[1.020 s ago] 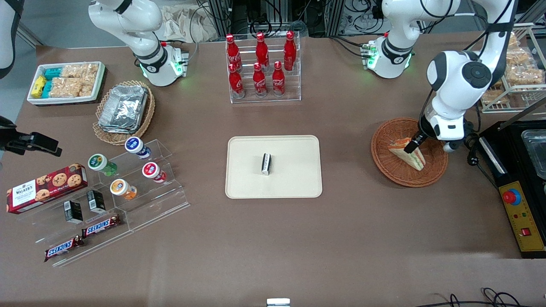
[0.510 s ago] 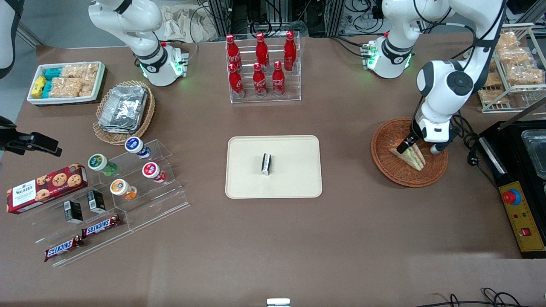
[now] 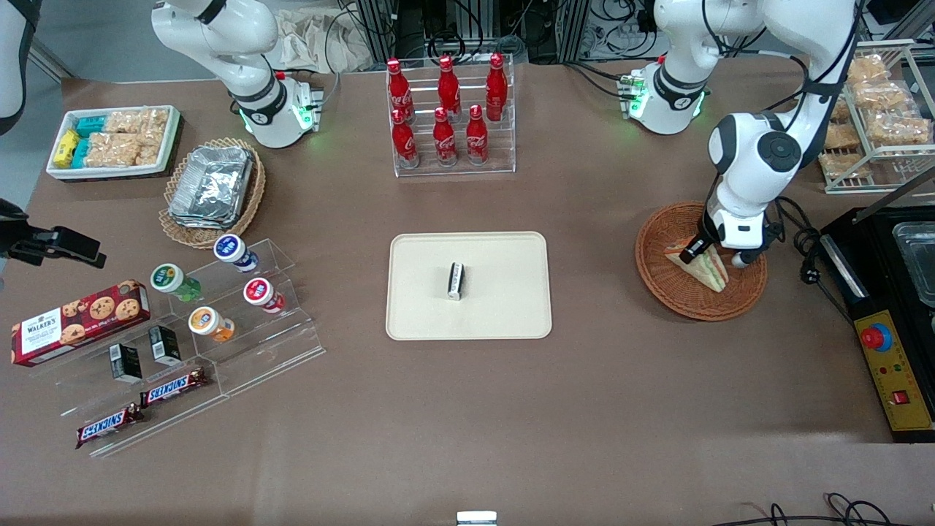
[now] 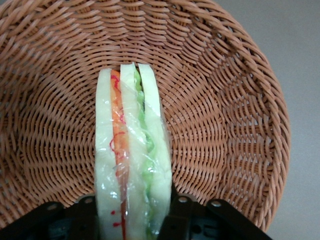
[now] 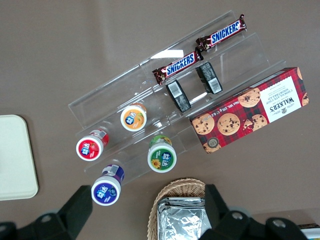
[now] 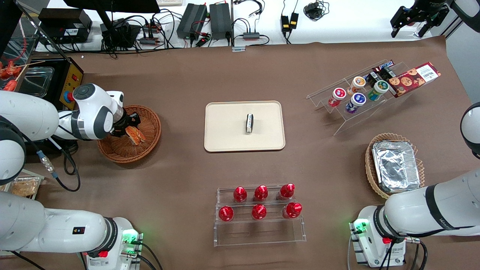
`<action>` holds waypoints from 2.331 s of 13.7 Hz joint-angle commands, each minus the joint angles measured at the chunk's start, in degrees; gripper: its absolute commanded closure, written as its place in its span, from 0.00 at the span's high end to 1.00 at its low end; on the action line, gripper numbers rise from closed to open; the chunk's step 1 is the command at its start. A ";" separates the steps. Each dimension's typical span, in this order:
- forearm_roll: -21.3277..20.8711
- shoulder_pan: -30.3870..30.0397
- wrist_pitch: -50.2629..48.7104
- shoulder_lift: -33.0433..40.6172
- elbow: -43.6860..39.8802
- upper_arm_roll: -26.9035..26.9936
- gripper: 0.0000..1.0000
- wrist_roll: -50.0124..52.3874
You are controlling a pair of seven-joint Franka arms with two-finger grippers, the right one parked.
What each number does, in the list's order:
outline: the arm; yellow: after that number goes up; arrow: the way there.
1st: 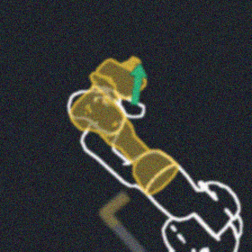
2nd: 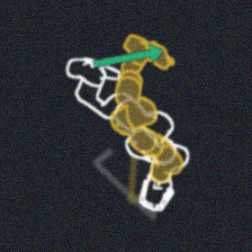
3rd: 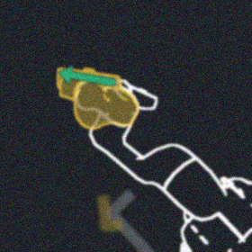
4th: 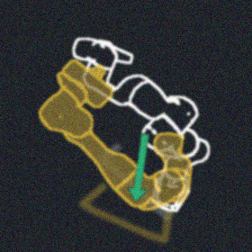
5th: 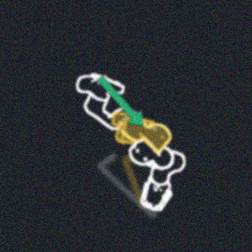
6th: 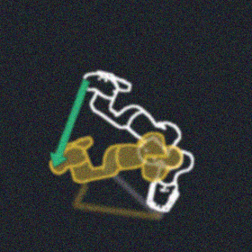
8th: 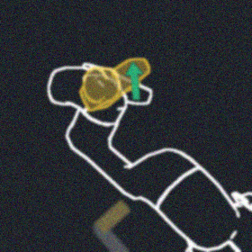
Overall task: Place sandwich from basket to tray
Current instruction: 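Close the left gripper on the sandwich's upright edge, then lift the sandwich and carry it toward the white tray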
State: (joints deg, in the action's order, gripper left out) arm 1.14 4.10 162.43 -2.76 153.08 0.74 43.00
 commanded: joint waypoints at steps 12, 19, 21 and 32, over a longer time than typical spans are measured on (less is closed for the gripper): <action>0.18 0.12 -33.61 10.75 -19.27 -0.65 0.00 -9.15; 0.54 0.39 -64.34 2.85 -54.71 -2.75 0.00 -24.59; 0.36 0.39 -64.34 1.53 -57.10 -6.52 0.00 -27.88; -3.31 7.14 -46.09 -14.28 -58.16 -24.38 0.00 -9.98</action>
State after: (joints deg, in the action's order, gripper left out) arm 0.64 8.38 112.31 -12.69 96.02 -23.38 28.18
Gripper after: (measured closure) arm 0.758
